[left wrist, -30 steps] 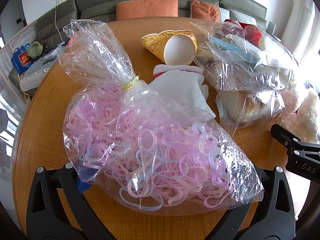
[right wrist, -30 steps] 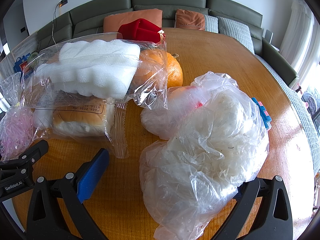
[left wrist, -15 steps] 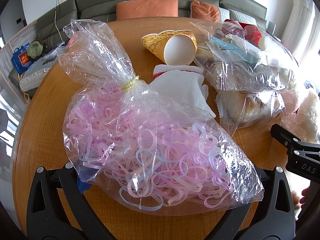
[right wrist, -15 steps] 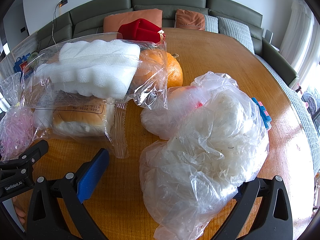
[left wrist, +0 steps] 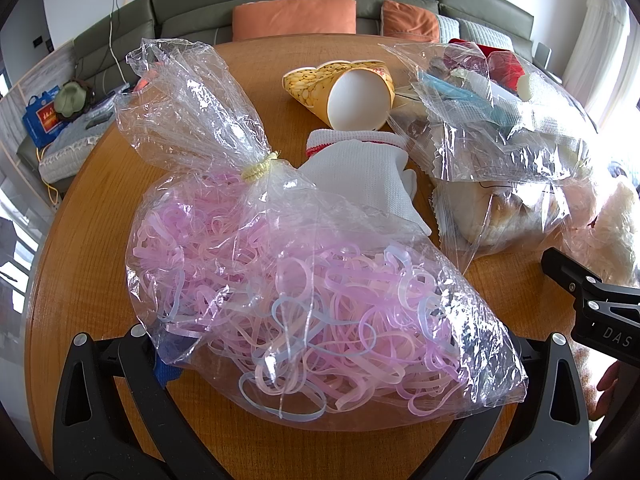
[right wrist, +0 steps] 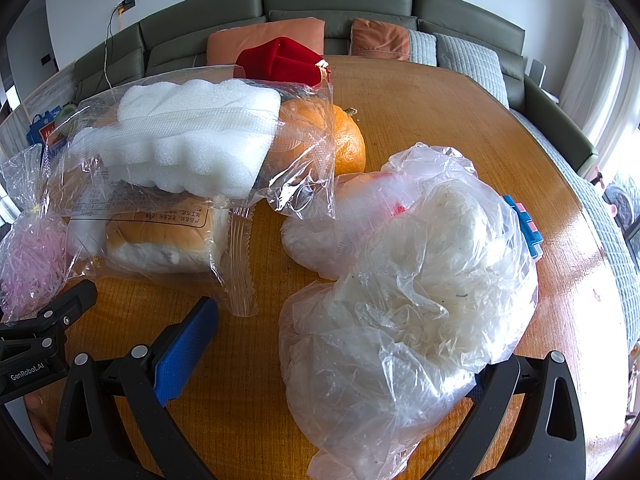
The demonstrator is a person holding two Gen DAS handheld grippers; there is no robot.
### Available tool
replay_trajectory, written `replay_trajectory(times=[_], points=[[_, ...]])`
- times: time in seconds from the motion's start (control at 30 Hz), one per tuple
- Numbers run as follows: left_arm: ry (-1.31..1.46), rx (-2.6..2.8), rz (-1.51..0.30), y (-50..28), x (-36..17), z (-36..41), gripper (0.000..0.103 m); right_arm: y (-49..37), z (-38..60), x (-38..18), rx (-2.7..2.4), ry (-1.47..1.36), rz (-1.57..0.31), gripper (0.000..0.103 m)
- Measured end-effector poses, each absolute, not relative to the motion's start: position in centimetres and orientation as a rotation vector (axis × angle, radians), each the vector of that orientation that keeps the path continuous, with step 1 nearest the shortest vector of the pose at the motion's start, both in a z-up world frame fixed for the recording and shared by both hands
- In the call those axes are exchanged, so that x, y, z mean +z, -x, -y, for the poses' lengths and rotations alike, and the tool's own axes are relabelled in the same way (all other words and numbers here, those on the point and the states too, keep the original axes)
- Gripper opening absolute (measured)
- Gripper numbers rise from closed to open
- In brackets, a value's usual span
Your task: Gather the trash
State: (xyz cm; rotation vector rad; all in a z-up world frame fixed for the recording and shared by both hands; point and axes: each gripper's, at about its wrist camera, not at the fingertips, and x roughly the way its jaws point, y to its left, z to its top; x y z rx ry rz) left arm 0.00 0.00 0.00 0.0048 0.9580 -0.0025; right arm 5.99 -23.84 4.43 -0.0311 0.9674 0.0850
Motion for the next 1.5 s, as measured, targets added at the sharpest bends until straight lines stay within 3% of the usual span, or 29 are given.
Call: replay_trajectory(times=[0.73,0.97,1.33,1.5], points=[[-0.014,-0.018,-0.967,-0.1,0.0,0.4,0.097,-6.4,23.6,4.7,0.089,0.035,-0.968,0.101],[-0.025,-0.054,-1.045,-0.3,0.4,-0.6,0.097,-6.2,23.5,5.6,0.113,0.067,-1.031,0.1],[0.136,-0.061,-1.033,1.3,5.1,-5.5,0.097,-3.2,22.7,10.2,0.241,0.071,-1.046,0.1],[0.12,-0.038,-1.08,0.1,4.8,-5.3,0.097,-2.7,21.6,12.5,0.297,0.075,-1.036,0.097]])
